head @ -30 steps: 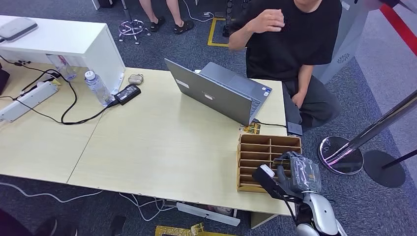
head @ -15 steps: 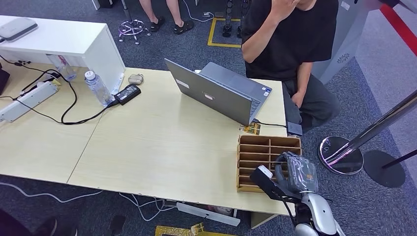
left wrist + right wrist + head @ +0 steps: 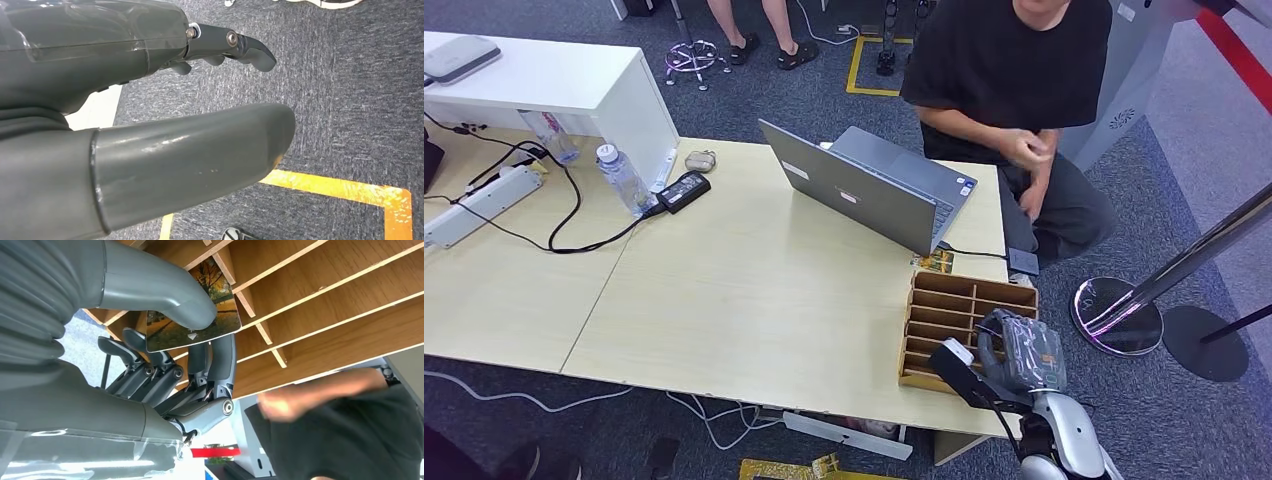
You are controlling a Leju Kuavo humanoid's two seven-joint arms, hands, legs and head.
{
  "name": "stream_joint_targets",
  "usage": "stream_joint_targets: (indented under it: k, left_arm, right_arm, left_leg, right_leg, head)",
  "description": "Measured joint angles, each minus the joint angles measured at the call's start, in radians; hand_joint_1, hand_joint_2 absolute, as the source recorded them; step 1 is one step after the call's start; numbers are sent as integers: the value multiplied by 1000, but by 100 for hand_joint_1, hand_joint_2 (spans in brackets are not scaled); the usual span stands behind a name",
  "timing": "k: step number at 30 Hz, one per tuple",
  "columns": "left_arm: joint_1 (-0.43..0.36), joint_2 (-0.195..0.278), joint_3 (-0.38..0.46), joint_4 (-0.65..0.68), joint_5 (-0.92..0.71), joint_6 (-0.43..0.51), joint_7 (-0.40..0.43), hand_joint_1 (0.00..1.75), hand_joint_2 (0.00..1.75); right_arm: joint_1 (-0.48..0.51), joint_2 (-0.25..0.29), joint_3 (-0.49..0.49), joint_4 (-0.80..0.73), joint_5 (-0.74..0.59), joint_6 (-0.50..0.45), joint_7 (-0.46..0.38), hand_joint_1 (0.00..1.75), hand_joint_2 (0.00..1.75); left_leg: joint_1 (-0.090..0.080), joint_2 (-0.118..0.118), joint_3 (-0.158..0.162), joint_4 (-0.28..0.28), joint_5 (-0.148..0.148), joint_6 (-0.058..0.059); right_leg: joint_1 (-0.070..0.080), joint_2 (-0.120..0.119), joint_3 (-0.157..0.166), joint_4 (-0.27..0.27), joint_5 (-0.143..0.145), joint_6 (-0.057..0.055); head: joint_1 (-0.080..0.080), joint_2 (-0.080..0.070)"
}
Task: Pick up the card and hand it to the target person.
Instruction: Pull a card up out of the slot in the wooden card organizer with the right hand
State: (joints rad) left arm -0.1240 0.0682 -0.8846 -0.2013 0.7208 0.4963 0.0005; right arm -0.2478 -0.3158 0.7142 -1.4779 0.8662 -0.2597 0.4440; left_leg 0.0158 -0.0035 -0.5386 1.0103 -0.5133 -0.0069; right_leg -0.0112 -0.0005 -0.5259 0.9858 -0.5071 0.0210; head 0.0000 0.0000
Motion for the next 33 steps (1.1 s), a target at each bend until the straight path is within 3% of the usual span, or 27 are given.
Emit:
stream_joint_targets:
  k: [4, 11, 22, 29, 33]
  left_arm:
    - [0, -1, 1, 1, 3, 0, -2, 0, 0]
    - [0, 3, 1, 1, 7, 1, -8, 0, 0]
    - [-1, -3, -5, 2, 5, -1, -16, 0, 0]
    - [-2, -6, -20, 1, -6, -6, -17, 0, 0]
    - [-2, -4, -35, 0, -18, -14, -19, 0, 0]
  right_arm:
    - [6, -18, -14, -45, 17, 5, 17, 175, 175]
    - [5, -44, -56, -148, -104, -8, -36, 175, 175]
    - [-44, -85, -117, -254, -138, -25, -55, 174, 175]
    - [-87, -81, -154, -200, -136, -58, -69, 167, 175]
    - [-145, -54, -155, -91, -256, -63, -134, 161, 175]
  left_leg:
    - [0, 0, 0, 0, 0, 0]
    - [0, -1, -1, 1, 0, 0]
    - [-1, 0, -2, 2, 0, 0]
    - [-1, 0, -1, 1, 0, 1]
    - [-1, 1, 0, 1, 0, 0]
  right_leg:
    - [0, 0, 0, 0, 0, 0]
    - [-1, -1, -1, 1, -1, 0]
    - [-1, 0, -2, 2, 0, 0]
    - [-1, 0, -1, 1, 0, 0]
    - [-1, 1, -1, 1, 1, 0]
  head:
    - [0, 0]
    - [0, 0]
    - [0, 0]
    - [0, 0]
    - [0, 0]
